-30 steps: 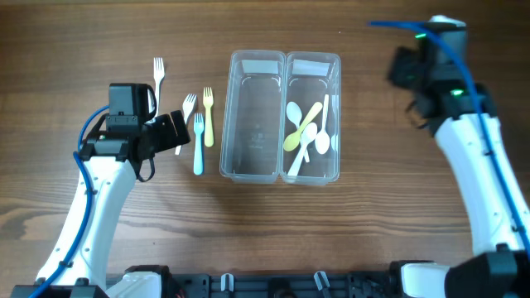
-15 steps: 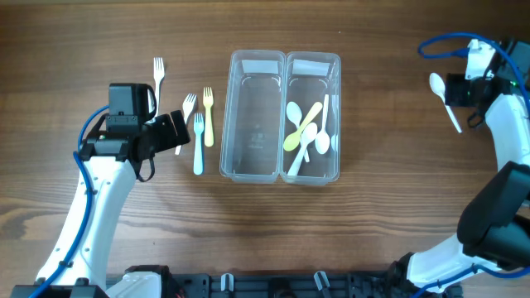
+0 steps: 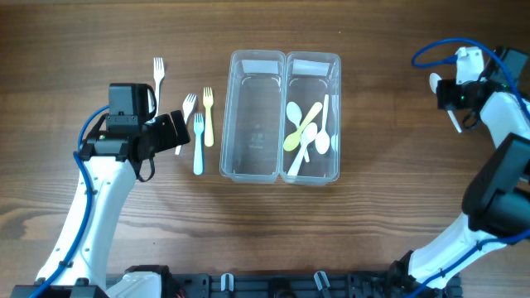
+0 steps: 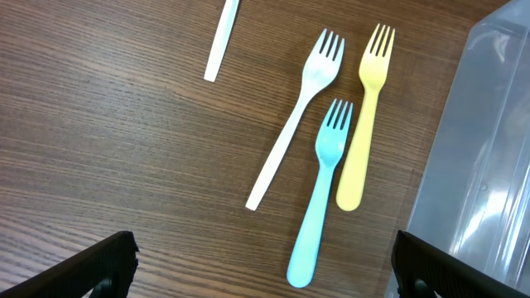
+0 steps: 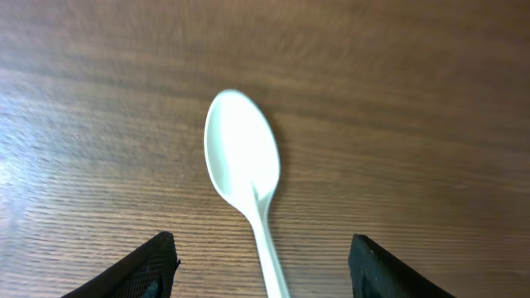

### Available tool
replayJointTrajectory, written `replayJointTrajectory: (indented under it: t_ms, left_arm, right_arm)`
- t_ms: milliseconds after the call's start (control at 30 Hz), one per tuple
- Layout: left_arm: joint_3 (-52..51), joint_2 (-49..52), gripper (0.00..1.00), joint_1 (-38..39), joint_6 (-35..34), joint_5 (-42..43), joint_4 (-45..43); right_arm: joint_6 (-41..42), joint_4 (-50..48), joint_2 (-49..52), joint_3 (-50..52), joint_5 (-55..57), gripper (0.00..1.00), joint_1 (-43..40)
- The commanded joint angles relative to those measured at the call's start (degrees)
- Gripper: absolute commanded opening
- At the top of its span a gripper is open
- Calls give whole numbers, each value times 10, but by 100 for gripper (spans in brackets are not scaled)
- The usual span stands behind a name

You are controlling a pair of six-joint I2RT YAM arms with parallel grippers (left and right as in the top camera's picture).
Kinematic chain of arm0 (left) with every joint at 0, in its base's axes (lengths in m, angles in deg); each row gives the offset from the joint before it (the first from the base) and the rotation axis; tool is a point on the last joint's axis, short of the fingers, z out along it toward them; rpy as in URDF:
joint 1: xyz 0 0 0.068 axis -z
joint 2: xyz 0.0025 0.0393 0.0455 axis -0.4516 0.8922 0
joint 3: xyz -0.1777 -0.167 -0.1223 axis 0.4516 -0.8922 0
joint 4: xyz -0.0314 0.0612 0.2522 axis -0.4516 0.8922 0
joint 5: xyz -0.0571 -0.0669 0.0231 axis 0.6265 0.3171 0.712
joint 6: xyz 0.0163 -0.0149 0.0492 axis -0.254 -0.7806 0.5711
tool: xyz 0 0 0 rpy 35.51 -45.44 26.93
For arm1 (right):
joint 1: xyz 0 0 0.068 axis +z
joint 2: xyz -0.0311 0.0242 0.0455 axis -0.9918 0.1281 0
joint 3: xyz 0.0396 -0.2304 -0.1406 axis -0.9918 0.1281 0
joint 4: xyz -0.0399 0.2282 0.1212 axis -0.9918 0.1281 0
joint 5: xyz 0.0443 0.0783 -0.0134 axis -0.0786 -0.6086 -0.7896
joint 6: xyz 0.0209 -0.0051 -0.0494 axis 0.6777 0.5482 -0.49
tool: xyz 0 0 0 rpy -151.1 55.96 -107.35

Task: Pack container
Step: 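Reach the right gripper to the last white spoon and grasp it, then place the last white spoon into the right compartment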

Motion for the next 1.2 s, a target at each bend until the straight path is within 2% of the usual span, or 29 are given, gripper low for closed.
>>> replayJointTrajectory:
  t_ms: [0, 267, 600, 767, 867, 1000, 1167]
  left_arm:
    - [8, 2, 100, -5, 13, -6, 0]
    - [8, 2, 100, -5, 13, -6, 0]
    - [8, 2, 100, -5, 13, -6, 0]
    - [8, 2, 100, -5, 13, -6, 0]
    - [8, 2, 100, -5, 13, -6, 0]
    - [8, 2, 100, -5, 13, -6, 0]
    - [8, 2, 100, -5, 13, -6, 0]
  right_arm:
    - [-9, -3, 29, -9, -14, 65, -1]
    - [40, 5, 44, -9, -14, 60, -1]
    - [99, 52, 63, -8, -14, 47, -1]
    - [173, 79, 63, -8, -14, 29, -1]
    - [253, 101, 63, -8, -14, 26, -1]
    - [317, 127, 62, -8, -3, 4, -1]
    - [436, 198, 62, -9, 39, 4, 0]
